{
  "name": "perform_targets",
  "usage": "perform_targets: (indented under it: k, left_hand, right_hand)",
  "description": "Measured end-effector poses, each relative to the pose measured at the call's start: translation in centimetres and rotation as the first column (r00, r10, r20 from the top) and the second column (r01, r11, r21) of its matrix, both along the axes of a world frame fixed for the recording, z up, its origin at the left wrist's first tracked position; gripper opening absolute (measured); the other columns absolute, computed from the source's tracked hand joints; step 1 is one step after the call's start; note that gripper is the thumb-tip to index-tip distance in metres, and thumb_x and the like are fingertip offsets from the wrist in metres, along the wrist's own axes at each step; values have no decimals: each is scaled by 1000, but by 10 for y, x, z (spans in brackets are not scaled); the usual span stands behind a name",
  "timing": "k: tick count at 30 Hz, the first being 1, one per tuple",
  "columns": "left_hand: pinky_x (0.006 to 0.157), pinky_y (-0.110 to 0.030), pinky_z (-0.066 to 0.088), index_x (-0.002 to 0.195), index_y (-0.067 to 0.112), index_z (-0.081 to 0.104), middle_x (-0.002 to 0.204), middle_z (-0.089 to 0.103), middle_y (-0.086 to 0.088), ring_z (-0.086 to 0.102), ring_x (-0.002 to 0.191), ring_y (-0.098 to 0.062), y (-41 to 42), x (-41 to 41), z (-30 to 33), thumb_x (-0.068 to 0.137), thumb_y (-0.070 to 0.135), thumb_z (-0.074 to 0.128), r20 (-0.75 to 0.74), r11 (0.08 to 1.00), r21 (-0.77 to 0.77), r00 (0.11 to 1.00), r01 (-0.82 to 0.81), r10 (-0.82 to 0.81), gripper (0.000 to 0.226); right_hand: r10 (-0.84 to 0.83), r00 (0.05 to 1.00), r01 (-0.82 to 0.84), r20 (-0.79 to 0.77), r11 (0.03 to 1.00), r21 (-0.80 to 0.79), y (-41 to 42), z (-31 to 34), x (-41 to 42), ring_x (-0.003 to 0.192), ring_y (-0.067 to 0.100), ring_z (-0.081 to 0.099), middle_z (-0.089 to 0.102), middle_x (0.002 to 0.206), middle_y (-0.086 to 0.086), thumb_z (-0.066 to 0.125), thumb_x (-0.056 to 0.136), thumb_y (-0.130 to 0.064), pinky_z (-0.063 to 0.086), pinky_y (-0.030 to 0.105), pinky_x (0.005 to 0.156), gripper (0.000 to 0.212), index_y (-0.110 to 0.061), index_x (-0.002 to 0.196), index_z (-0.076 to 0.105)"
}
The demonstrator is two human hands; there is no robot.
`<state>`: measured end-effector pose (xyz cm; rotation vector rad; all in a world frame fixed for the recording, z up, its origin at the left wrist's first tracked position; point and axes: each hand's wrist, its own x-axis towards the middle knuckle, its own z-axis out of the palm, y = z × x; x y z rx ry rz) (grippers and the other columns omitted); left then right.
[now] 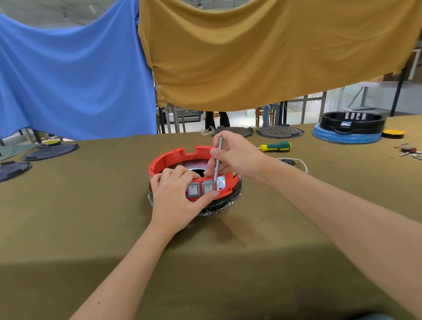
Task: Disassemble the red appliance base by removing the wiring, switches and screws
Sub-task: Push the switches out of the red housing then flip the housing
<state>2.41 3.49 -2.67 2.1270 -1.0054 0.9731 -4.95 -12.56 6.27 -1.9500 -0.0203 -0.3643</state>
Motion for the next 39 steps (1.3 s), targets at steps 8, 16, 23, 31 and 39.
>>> perform_targets:
  k: [8,16,23,31,39]
  left_hand:
    - [87,-28,21,89,27,65,90,53,15,43,88,-8,0,1,-1,75,78,51,9,1000,-6,1000,-1,1,54]
    - [88,-28,22,91,27,65,92,55,13,46,90,-11,-1,2,-1,75,77,50,-1,1000,-1,1000,-9,9,55]
    - [88,-28,21,91,26,65,91,55,13,47,90,-13,0,0,0,74,77,51,-10,1000,-6,1000,2,-2,56]
    - [90,-28,21,91,29,65,90,54,17,46,90,-9,1,2,0,73,78,54,-22,999,-26,999,28,-28,54]
    - [90,-27,23,102,28,64,90,54,16,46,90,-9,2,1,1,73,81,52,-33,1000,-9,999,9,-10,62]
  right_hand:
    - [-37,976,69,216,988,-140,7,-22,-8,77,13,72,73,76,5,46,102,-5,57,26,73,12,-14,96,44]
    - [-52,994,72,98,974,-213,5,-15,4,79,14,74,74,72,1,48,103,-11,57,47,88,14,-20,92,47]
    - [-62,998,64,17,984,-169,7,-7,8,79,18,74,75,74,5,48,103,-14,58,44,84,8,-16,96,48]
    - [-22,977,5,210,997,78,8,5,-9,80,29,74,71,77,14,44,104,-4,62,42,73,11,-12,96,44]
    - [65,975,-10,212,968,-251,28,-4,-4,79,23,72,72,74,5,50,101,-8,60,47,77,14,-18,92,46]
